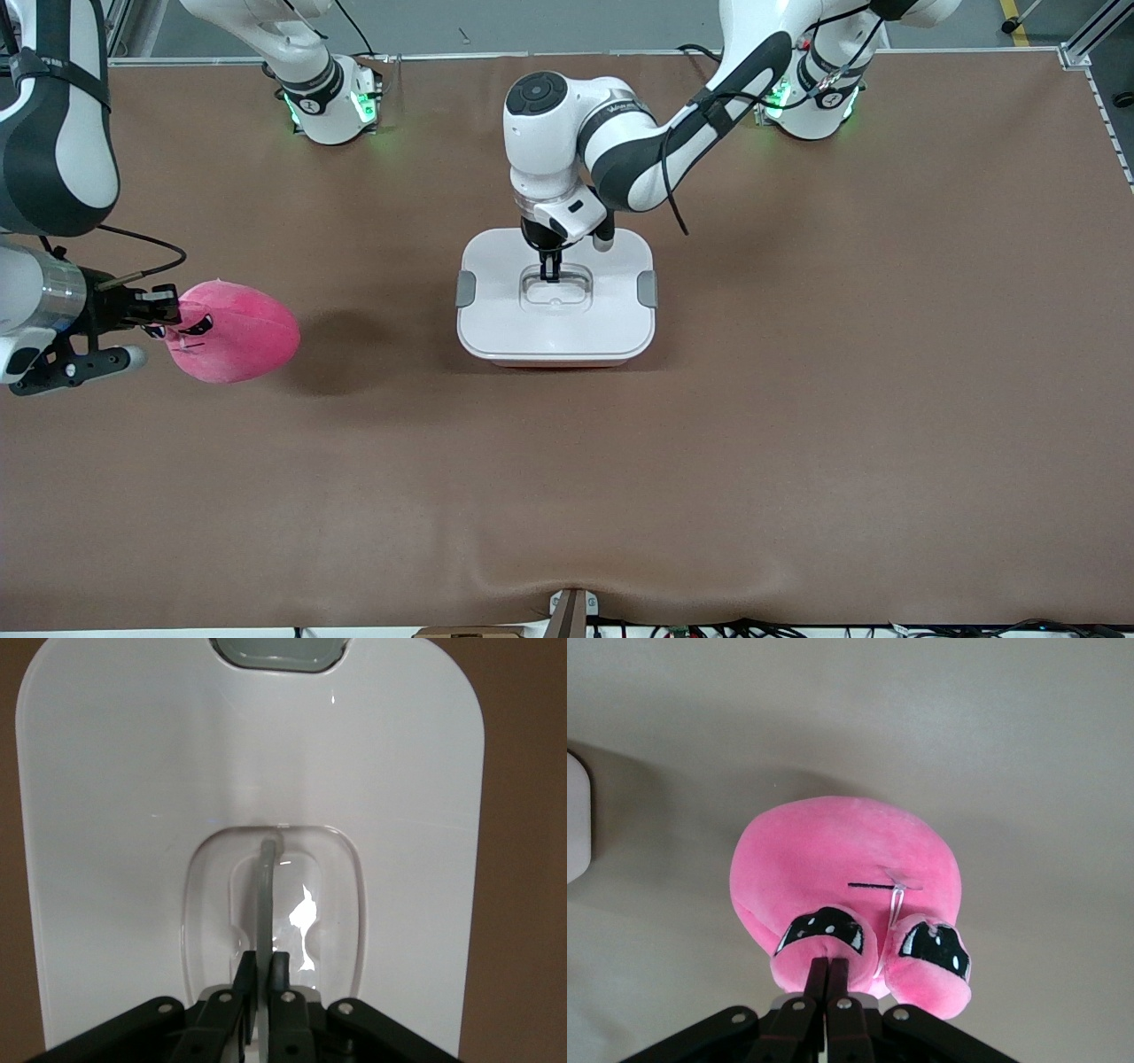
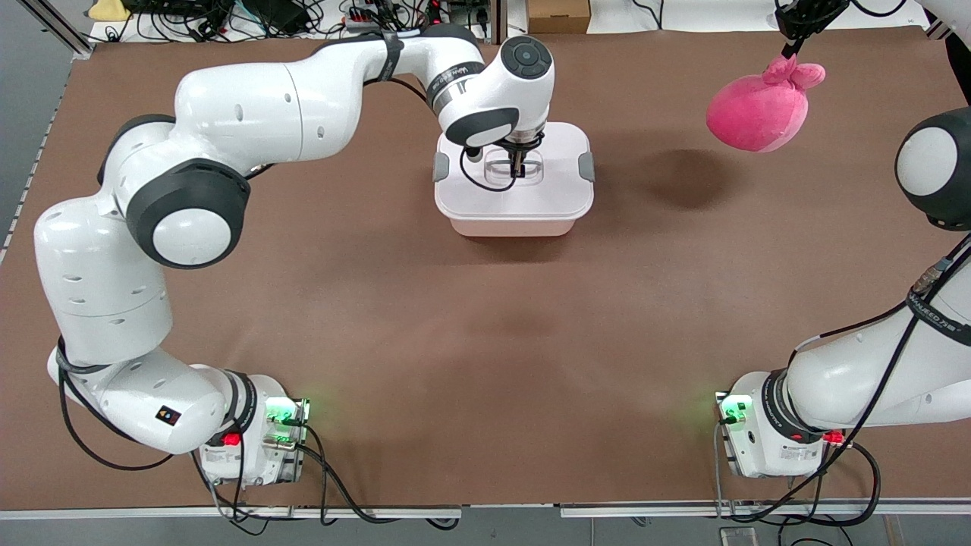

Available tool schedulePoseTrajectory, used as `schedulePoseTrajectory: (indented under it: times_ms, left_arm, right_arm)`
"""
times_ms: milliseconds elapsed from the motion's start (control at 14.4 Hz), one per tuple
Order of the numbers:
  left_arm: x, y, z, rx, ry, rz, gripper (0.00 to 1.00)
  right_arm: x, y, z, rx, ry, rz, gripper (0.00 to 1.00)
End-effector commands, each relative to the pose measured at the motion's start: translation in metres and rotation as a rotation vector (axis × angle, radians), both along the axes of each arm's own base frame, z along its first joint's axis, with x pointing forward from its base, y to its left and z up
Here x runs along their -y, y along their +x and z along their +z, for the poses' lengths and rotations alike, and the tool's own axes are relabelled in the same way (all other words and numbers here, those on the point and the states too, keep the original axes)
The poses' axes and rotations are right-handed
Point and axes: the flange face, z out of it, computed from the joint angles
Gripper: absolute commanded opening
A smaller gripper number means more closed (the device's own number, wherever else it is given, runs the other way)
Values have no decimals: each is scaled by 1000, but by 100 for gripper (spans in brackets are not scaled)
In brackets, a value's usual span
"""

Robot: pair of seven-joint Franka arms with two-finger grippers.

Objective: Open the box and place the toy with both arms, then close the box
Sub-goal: 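Lift the plush with the right gripper while the left gripper holds the lid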

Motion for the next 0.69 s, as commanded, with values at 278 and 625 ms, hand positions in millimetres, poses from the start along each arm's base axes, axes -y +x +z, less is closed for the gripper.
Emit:
schedulePoseTrajectory:
  times_ms: [278, 625]
  left_arm:
    - [5, 0, 6, 45, -28, 136, 0]
    - [1, 2, 27, 71, -31, 134, 0]
  right_arm:
    - [-3, -5, 11, -21, 22, 9, 0]
    - [-14, -7, 21, -24, 25, 31, 0]
